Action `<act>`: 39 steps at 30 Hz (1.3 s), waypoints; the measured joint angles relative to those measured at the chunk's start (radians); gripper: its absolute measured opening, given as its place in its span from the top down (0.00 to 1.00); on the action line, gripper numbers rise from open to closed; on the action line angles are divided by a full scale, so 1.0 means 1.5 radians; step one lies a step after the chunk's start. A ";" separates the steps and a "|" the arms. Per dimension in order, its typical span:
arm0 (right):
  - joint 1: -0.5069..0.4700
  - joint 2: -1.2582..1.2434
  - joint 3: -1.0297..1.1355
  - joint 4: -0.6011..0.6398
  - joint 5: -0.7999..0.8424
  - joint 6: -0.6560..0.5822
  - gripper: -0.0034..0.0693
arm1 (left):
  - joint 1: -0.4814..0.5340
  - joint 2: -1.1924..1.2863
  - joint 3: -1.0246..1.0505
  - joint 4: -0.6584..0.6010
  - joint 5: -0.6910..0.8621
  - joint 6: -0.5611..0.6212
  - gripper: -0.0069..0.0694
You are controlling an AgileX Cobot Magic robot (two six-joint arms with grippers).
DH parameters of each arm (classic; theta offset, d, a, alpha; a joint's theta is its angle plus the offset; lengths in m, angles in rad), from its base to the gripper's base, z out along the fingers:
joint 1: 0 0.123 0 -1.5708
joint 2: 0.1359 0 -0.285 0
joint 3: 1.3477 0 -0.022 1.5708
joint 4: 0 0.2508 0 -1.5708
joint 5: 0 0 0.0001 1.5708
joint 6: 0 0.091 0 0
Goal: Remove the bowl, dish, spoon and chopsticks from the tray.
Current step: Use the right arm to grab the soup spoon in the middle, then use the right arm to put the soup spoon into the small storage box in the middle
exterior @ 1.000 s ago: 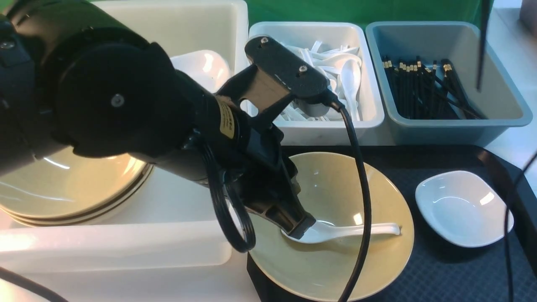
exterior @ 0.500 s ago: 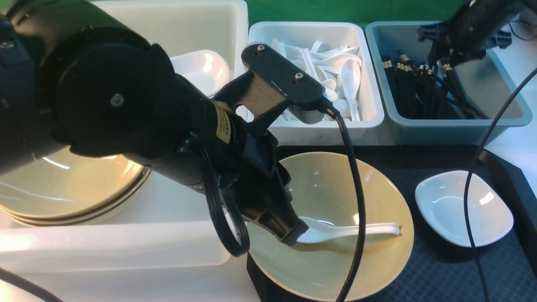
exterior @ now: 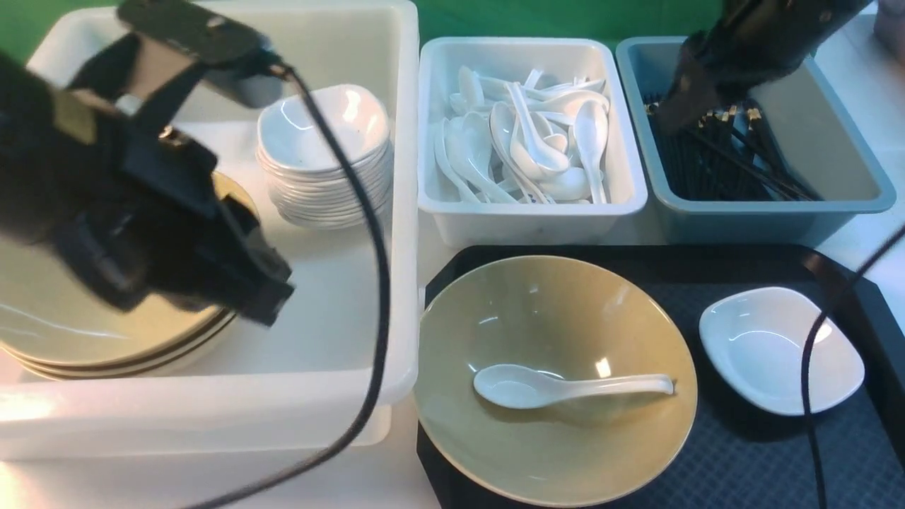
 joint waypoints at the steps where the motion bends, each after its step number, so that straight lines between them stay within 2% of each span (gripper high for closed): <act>1: 0.048 -0.035 0.079 0.002 0.002 -0.044 0.42 | 0.000 -0.018 0.027 -0.023 0.000 0.016 0.93; 2: 0.053 -0.038 0.094 0.002 0.002 -0.048 0.42 | 0.000 -0.021 0.033 -0.028 0.000 0.019 0.93; 6: 0.143 -0.052 0.223 -0.006 -0.004 -0.126 0.42 | 0.001 -0.037 0.099 -0.090 -0.008 0.068 0.93; 9: 0.217 -0.044 0.314 -0.051 -0.062 -0.186 0.42 | 0.001 -0.038 0.150 -0.141 -0.022 0.123 0.93; 13: 0.260 -0.026 0.357 -0.109 -0.152 -0.212 0.42 | 0.002 -0.038 0.181 -0.182 -0.026 0.172 0.93; 17: 0.269 -0.002 0.362 -0.127 -0.224 -0.215 0.42 | 0.002 -0.039 0.193 -0.207 -0.027 0.210 0.93; 21: 0.269 0.009 0.363 -0.131 -0.255 -0.215 0.42 | 0.002 -0.042 0.193 -0.215 -0.030 0.212 0.93; 27: 0.269 0.041 0.363 -0.132 -0.217 -0.232 0.44 | 0.002 -0.042 0.193 -0.217 -0.031 0.224 0.93; 29: 0.269 0.051 0.364 -0.132 -0.198 -0.237 0.50 | 0.002 -0.042 0.193 -0.217 -0.034 0.224 0.93; 33: 0.269 0.051 0.352 -0.136 -0.183 -0.237 0.73 | 0.002 -0.042 0.193 -0.217 -0.043 0.224 0.93; 37: 0.265 0.028 0.286 -0.166 -0.171 -0.202 0.84 | 0.002 -0.042 0.193 -0.217 -0.048 0.224 0.93; 39: 0.254 0.014 0.234 -0.183 -0.167 -0.172 0.86 | 0.002 -0.042 0.193 -0.217 -0.049 0.224 0.93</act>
